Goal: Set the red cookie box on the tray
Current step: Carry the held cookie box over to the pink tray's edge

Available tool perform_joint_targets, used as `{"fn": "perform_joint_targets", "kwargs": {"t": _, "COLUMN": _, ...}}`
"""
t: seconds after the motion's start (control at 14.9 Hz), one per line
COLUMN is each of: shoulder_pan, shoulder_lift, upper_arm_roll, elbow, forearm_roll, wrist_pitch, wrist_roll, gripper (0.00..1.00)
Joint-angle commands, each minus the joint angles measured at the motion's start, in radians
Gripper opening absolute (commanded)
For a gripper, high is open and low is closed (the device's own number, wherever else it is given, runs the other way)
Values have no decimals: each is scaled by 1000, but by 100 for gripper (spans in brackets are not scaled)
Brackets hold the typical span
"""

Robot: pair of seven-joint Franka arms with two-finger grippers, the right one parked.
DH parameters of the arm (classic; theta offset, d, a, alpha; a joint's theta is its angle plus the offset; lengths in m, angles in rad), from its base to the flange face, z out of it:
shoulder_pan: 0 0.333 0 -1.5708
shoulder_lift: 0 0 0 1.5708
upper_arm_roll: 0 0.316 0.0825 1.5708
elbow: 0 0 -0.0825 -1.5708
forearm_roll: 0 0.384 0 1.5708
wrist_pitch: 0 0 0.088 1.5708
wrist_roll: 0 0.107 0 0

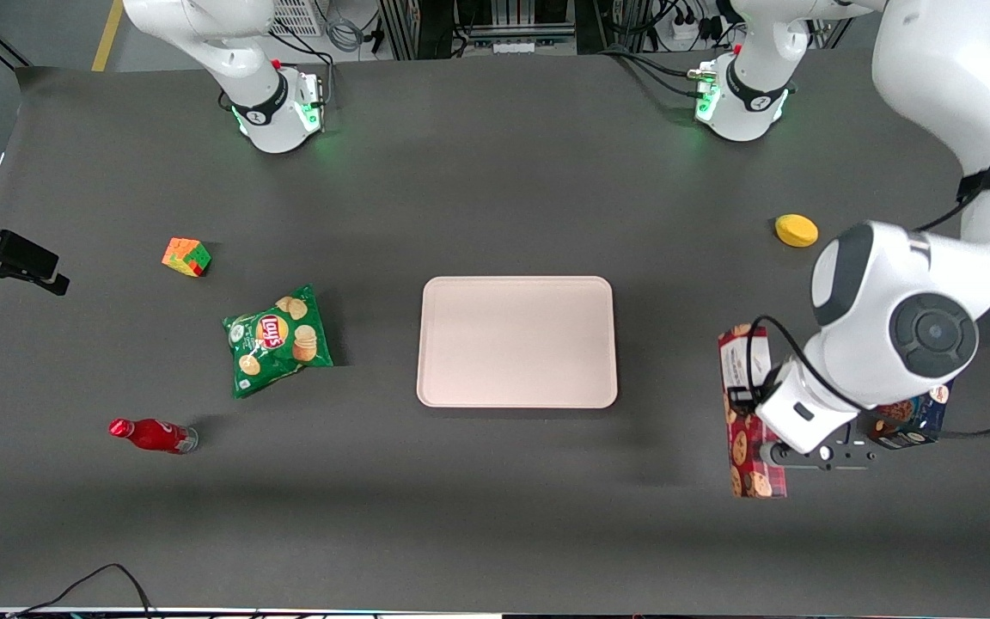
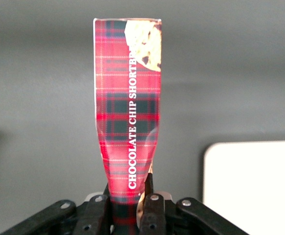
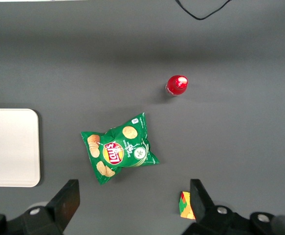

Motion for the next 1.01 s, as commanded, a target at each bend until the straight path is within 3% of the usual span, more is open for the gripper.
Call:
{"fn": "perform_joint_targets", "kwargs": {"t": 0.0, "shoulder_pan": -8, "shoulder_lift": -73, "upper_arm_roll": -52, "elbow": 47, "forearm_roll": -1, "wrist_pitch": -131, "wrist_roll": -53, "gripper": 17}}
{"fn": "perform_joint_targets", "kwargs": {"t": 0.27, "shoulder_pan": -11, "shoulder_lift": -120, "upper_arm_roll": -170, "elbow": 31, "forearm_roll": 4, "wrist_pitch": -211, "wrist_roll": -240, "gripper": 18}}
{"fn": "perform_joint_targets", "kwargs": {"t": 0.47, "shoulder_pan": -42, "shoulder_lift": -145, "upper_arm_roll": -237, "elbow": -72, "forearm_roll": 32, "wrist_pitch": -129, "wrist_roll": -407, "gripper": 17}}
{"fn": "perform_joint_targets", "kwargs": {"t": 0.81, "shoulder_pan": -50, "shoulder_lift": -277, "upper_arm_roll": -240, "elbow": -495, "forearm_roll": 38, "wrist_pitch": 253, "wrist_roll": -424, "gripper": 16}}
{"fn": "perform_joint_targets", "kwargs": {"t": 0.94, "shoulder_pan": -51, "shoulder_lift": -289, "upper_arm_roll": -241, "elbow": -592, "forearm_roll": 39, "wrist_pitch": 335, "wrist_roll": -427, "gripper": 15}}
